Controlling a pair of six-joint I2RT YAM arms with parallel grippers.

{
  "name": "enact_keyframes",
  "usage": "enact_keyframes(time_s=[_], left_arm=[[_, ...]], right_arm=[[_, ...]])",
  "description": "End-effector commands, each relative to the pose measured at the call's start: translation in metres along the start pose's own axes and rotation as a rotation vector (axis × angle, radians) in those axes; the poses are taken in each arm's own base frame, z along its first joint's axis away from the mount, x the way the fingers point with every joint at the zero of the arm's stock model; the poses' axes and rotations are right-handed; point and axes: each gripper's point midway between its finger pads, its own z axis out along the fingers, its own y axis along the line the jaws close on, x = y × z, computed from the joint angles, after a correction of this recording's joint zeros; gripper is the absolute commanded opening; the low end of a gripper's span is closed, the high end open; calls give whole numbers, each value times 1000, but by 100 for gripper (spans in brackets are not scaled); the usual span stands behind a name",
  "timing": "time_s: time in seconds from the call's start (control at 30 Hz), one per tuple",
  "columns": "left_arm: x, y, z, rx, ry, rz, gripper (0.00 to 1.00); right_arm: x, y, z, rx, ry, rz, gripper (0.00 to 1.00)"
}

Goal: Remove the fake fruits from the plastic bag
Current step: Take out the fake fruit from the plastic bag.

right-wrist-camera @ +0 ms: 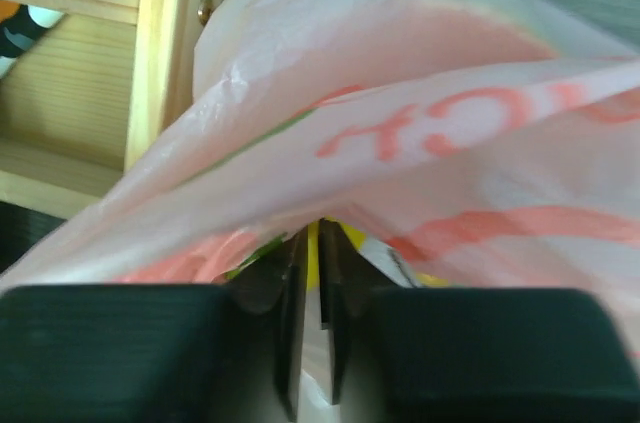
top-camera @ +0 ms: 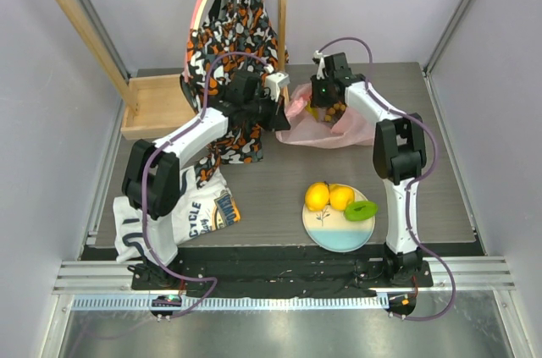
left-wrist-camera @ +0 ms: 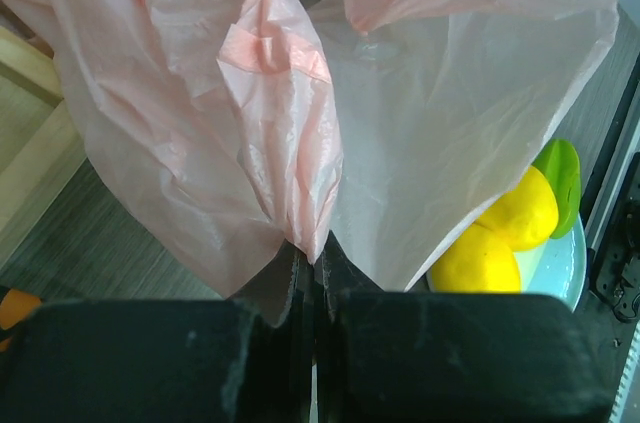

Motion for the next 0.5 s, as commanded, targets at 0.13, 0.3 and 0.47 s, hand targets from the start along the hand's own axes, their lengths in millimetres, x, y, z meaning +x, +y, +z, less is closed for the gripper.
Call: enact_keyframes(time_s=[0.13,0.3,0.47], left_arm=[[-38,-8,-13,32,-95,10,0],[-41,-11,-15,36,-109,11,0],[-47,-22,-21,77,-118,22,0]], right_arm=[[-49,-1,-66,1,-132,-56,1],[-36,2,-59,-13,-101,-60,21],[-16,-5,-26,16,-56,25,50]])
